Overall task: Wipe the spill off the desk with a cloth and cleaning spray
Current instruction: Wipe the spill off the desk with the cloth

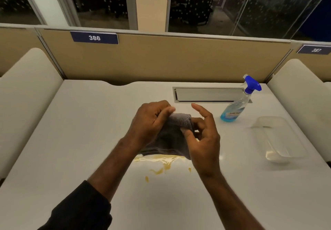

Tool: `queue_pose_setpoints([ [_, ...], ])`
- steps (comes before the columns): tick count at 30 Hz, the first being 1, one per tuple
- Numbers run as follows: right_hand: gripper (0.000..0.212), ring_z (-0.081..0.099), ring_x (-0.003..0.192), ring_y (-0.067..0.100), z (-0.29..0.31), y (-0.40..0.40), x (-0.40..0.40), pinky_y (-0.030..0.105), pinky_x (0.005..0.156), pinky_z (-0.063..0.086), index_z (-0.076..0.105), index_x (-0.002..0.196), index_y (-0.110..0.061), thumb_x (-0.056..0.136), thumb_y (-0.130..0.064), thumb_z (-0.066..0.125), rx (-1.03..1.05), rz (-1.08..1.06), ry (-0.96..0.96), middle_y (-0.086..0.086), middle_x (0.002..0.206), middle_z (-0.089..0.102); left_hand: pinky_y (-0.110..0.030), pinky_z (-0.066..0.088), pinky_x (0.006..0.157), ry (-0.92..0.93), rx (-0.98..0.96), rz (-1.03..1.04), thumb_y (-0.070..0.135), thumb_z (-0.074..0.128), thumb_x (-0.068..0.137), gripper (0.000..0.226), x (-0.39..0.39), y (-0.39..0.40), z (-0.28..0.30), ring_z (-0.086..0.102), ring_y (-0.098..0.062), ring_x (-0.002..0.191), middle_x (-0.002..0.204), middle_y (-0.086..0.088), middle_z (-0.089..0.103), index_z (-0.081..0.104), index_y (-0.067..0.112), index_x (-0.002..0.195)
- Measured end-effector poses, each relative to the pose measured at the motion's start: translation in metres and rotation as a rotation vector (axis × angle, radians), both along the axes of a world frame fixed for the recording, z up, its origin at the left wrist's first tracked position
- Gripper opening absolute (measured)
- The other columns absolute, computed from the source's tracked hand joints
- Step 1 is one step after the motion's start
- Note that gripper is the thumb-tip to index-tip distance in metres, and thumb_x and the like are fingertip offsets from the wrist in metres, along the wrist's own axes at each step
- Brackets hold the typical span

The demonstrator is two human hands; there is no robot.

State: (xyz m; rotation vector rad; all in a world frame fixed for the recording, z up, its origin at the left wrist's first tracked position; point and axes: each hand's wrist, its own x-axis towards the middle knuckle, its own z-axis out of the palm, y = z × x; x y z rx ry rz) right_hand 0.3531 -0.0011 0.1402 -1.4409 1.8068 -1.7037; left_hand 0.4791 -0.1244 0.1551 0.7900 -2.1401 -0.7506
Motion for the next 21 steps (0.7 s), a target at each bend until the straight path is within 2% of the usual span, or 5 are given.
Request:
queue_pose_setpoints([
  [4,0.065,0.067,0.100,-0.002,-0.007,-0.004,-0.012,0.007,0.080,0.053,0.050,0.126,-0.050,0.090,0.000,0.071,0.084,0.034,0.013,-0.040,0.102,0.064,-0.022,0.052,0.069,-0.198,0.107,-0.221,0.065,0.054,0.083,0.040,0.014,-0.004,-0.008,0.062,-0.010,0.076,0.086,0.008,0.068,0.064,0.033,0.105],
  [13,0.033,0.061,0.107,0.004,-0.048,0.031,-0.019,0.013,0.094,0.050,0.064,0.114,-0.028,0.087,-0.014,0.076,0.140,-0.313,0.107,-0.010,0.115,0.065,-0.027,0.043,0.059,-0.215,-0.092,-0.104,0.044,0.063,0.086,0.023,0.002,0.018,-0.038,0.048,-0.012,0.065,0.068,0.010,0.054,0.072,0.023,0.087],
  [16,0.002,0.067,0.077,0.013,-0.065,0.048,-0.013,0.038,0.078,0.057,0.070,0.092,-0.022,0.093,-0.020,0.070,0.199,-0.381,-0.390,-0.002,0.088,0.073,-0.029,0.043,0.063,-0.111,-0.098,-0.057,0.041,0.064,0.084,0.023,-0.004,0.021,-0.044,0.050,-0.014,0.075,0.079,0.006,0.055,0.071,0.019,0.085],
  [19,0.045,0.076,0.090,0.026,-0.075,0.047,0.002,0.043,0.084,0.059,0.073,0.107,-0.007,0.093,-0.047,0.059,0.435,-0.210,-1.093,0.016,0.101,0.078,-0.029,0.052,0.074,-0.102,-0.055,-0.125,0.038,0.064,0.085,0.021,-0.007,0.020,-0.048,0.060,-0.012,0.096,0.104,0.004,0.066,0.067,0.018,0.091],
  [21,0.061,0.072,0.110,0.031,-0.074,0.040,0.007,0.045,0.098,0.054,0.068,0.123,-0.007,0.094,-0.057,0.053,0.463,-0.088,-1.340,0.018,0.119,0.074,-0.031,0.054,0.083,-0.116,-0.021,-0.163,0.034,0.066,0.086,0.021,-0.008,0.021,-0.052,0.063,-0.009,0.106,0.116,0.007,0.068,0.065,0.022,0.103],
])
